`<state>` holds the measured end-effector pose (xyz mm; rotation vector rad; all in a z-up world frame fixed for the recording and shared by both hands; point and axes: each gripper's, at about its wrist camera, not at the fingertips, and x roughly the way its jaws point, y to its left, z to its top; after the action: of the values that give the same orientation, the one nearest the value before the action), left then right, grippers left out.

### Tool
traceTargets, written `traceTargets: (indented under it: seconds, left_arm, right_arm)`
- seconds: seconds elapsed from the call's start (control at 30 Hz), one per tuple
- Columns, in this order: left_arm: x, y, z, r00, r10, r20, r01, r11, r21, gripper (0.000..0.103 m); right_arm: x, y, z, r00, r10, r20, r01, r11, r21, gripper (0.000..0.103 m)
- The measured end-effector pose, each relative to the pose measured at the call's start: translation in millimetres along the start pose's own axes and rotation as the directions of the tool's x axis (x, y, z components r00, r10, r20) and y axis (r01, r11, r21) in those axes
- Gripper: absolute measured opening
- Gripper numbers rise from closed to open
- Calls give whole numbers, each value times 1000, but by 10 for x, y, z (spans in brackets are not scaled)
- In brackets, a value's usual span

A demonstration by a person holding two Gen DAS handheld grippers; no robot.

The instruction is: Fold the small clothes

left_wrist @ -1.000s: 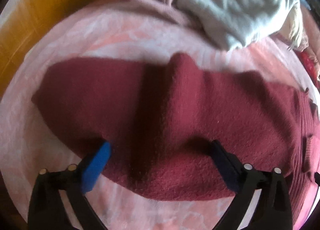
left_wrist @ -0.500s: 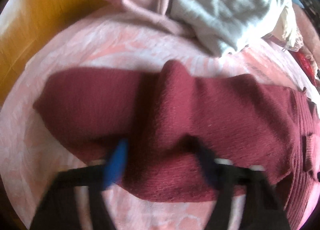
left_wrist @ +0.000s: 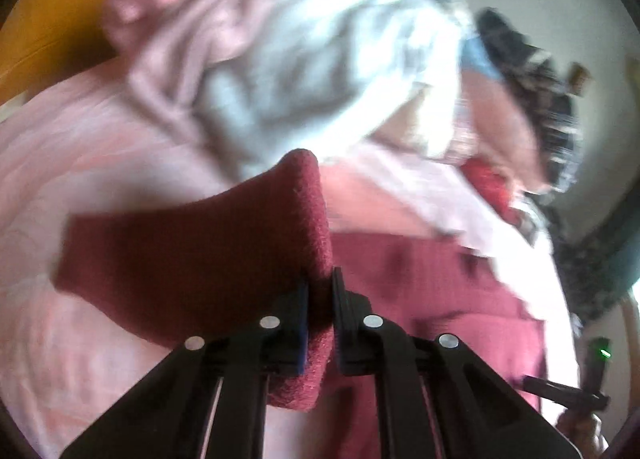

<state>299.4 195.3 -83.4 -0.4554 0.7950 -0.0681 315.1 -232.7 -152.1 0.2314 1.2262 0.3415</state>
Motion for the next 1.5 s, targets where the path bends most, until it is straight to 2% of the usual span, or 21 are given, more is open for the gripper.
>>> traceTargets:
  seconds: [0.17, 0.23, 0.33, 0.43, 0.53, 0.6, 0.63, 0.67, 0.7, 0.73, 0.77, 0.83, 0.9, 1.0, 1.07, 1.1, 1.2, 1.27, 1.37, 1.43, 1.5]
  left_arm:
    - [54, -923, -183, 987, -159, -31, 162, 977, 137, 10]
    - [103, -1207, -279, 981, -187, -56, 194, 964, 180, 10]
    - [334, -1552, -490, 973, -193, -124, 216, 953, 213, 10]
    - [697, -1671, -714, 965, -152, -215, 198, 957, 213, 12]
    - [1007, -1608, -932, 945, -120, -303, 179, 968, 176, 21]
    - [1027, -1528, -979, 944, -147, -296, 197, 969, 148, 23]
    - [981, -1501, -972, 942, -166, -291, 212, 968, 136, 31]
    - [938, -1487, -949, 939, -175, -295, 220, 967, 125, 47]
    - [829, -1460, -881, 940, -181, -290, 223, 968, 116, 57]
    - [750, -1426, -834, 946, -178, -270, 216, 969, 117, 72]
    - [657, -1392, -747, 957, -172, -235, 205, 971, 122, 79]
    - [419, -1258, -592, 978, -122, -170, 150, 975, 164, 81]
    - [321, -1125, -501, 991, 19, -134, 13, 972, 233, 81]
    - [297, -848, -532, 989, 105, -105, -74, 960, 269, 81]
    - [384, -690, -584, 979, 154, -135, -113, 956, 272, 80]
    - [507, -584, -654, 967, 190, -170, -137, 950, 280, 79]
    - [735, -383, -781, 950, 201, -237, -137, 955, 263, 81]
    - [717, -302, -770, 959, 166, -232, -112, 967, 230, 82]
    - [624, -305, -664, 959, 161, -235, -106, 968, 228, 81]
    - [477, -252, -549, 966, 171, -194, -127, 966, 224, 82]
    - [410, -136, -414, 962, 197, -187, -158, 966, 203, 83]
  right_arm:
    - [-44, -126, -51, 1000, 1, 0, -1, 1000, 1, 60]
    - [-71, -176, -74, 1000, 4, 3, -4, 1000, 3, 59]
    - [-107, -248, -101, 1000, 6, 6, -6, 1000, 10, 59]
    - [-110, -296, -128, 1000, 15, 5, -15, 1000, 20, 59]
    - [-88, -309, -135, 1000, 12, -1, -12, 1000, 16, 59]
    - [-74, -291, -122, 1000, 5, -2, -5, 1000, 14, 59]
    - [-72, -281, -110, 1000, 4, -2, -4, 1000, 13, 61]
    - [-72, -269, -99, 1000, 2, -1, -2, 1000, 13, 61]
    - [-75, -246, -81, 1000, -5, 1, 5, 1000, 18, 61]
    - [-78, -227, -71, 1000, -4, 3, 4, 1000, 19, 61]
    - [-78, -179, -51, 1000, 2, 5, -3, 1000, 16, 61]
    - [-61, -74, -17, 1000, 4, 5, -4, 1000, 2, 61]
    - [-21, 83, 7, 1000, 8, -6, -8, 1000, -25, 61]
    - [118, 265, 30, 999, -11, -33, 8, 998, -70, 60]
    - [278, 261, 39, 996, -46, -71, 43, 998, -46, 61]
    - [359, 228, 41, 996, -45, -81, 43, 999, -18, 62]
    - [400, 288, 75, 992, -83, -92, 81, 996, -30, 63]
    - [366, 371, 91, 990, -113, -84, 109, 993, -45, 62]
    - [310, 606, 122, 995, -55, -79, 52, 998, -36, 58]
    - [294, 936, 184, 996, -45, -78, 38, 996, -84, 58]
    - [315, 1340, 261, 994, -72, -80, 58, 986, -158, 58]
